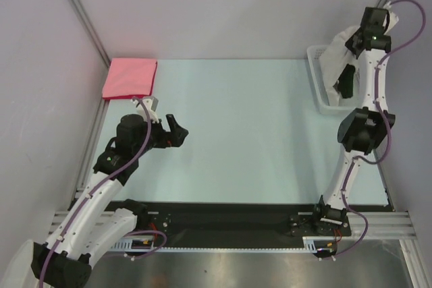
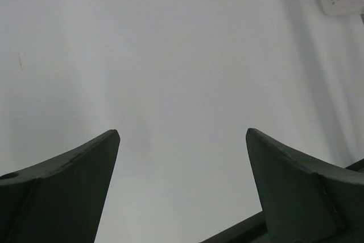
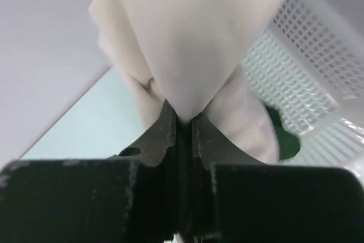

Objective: Fold and stack the t-shirts
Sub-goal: Grab the tshirt from the pile, then move the tshirt to the center of the board

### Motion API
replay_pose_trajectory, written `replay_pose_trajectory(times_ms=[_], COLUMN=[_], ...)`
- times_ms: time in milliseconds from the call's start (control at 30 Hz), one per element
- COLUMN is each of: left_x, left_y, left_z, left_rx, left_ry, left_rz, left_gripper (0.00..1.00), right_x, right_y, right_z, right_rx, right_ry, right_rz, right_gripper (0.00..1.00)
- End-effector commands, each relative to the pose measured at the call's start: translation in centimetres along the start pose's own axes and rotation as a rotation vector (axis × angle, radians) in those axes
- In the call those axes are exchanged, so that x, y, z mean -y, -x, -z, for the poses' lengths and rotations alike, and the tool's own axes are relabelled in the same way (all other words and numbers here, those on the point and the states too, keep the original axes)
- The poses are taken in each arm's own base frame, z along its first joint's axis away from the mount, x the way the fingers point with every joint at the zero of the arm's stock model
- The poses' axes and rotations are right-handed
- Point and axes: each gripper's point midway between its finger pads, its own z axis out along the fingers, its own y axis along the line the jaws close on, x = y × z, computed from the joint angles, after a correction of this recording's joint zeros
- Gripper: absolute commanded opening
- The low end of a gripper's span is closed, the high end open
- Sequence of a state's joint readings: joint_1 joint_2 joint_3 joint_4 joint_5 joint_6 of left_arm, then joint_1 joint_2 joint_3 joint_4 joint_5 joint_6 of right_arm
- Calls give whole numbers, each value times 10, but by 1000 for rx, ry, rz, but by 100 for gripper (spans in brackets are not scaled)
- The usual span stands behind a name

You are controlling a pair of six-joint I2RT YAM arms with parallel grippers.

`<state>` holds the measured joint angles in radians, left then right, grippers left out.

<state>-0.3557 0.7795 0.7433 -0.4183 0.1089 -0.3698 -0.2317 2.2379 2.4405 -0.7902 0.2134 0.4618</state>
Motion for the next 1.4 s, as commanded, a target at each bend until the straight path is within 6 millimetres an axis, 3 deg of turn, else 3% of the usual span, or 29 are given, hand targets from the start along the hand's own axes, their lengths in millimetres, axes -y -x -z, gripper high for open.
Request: replay_pose_trajectory(times_ms=[0,33,67,100,133,233,267,300,333,400,467,533,567,600,633,667,700,733,767,867,900,933,967,1000,1067,1133,1267,1333,1367], left_x=[19,20,24,26,27,34,38,40,42,44,42,31,31,24,21,20,18,18,18,22,29,30,30,29,21,11,2,0,-1], left_y=[23,22,23,23,21,17,16,16,17,21,31,38,46,50,49,52,51,47,43,15,4,-6,-13,-34,-55,-82,-108,-116,-121], left_z=[5,6,8,9,10,10,10,9,8,8,12,18,23,25,28,32,32,31,26,3,-2,-7,-15,-28,-41,-59,-77,-84,-85], left_rx=[63,60,60,56,45,2,-15,-23,-35,-33,-8,23,47,73,71,86,82,65,36,-121,-174,-222,-259,-340,-422,-524,-595,-604,-622], left_ry=[-66,-72,-89,-93,-94,-117,-133,-139,-140,-138,-114,-43,-33,7,28,34,40,39,36,35,26,35,52,80,128,176,188,176,180], left_rz=[93,107,131,145,160,215,243,255,275,286,288,284,276,273,268,258,251,235,225,194,175,161,149,128,137,148,138,140,138], left_gripper=[100,100,100,100,100,96,94,94,94,93,93,93,91,90,89,88,88,86,76,72,72,72,76,78,81,81,82,87,87], right_x=[-39,-54,-51,-54,-74,-83,-104,-113,-129,-141,-141,-130,-131,-129,-125,-121,-119,-115,-108,-79,-64,-52,-48,-35,-43,-55,-79,-78,-85], right_y=[87,78,88,71,52,34,13,7,-10,-33,-82,-107,-160,-177,-184,-217,-232,-236,-260,-266,-276,-271,-275,-288,-285,-298,-325,-343,-339], right_z=[158,177,214,218,237,288,317,335,372,396,410,418,405,407,410,405,405,395,395,364,350,331,328,314,297,273,240,219,213], right_rx=[292,296,348,320,305,347,362,380,409,401,327,261,145,102,74,-24,-86,-143,-258,-388,-440,-475,-521,-574,-603,-637,-738,-806,-800], right_ry=[97,124,126,128,173,172,205,232,292,350,405,478,552,598,637,678,722,737,788,717,683,656,678,648,739,768,788,739,737], right_rz=[126,157,157,197,242,343,390,416,479,533,629,580,673,679,647,654,655,640,642,597,602,556,529,509,401,329,351,376,383], right_gripper=[0,0,0,0,0,0,0,0,0,0,9,20,21,22,34,45,53,65,69,75,77,77,78,79,80,80,80,80,80])
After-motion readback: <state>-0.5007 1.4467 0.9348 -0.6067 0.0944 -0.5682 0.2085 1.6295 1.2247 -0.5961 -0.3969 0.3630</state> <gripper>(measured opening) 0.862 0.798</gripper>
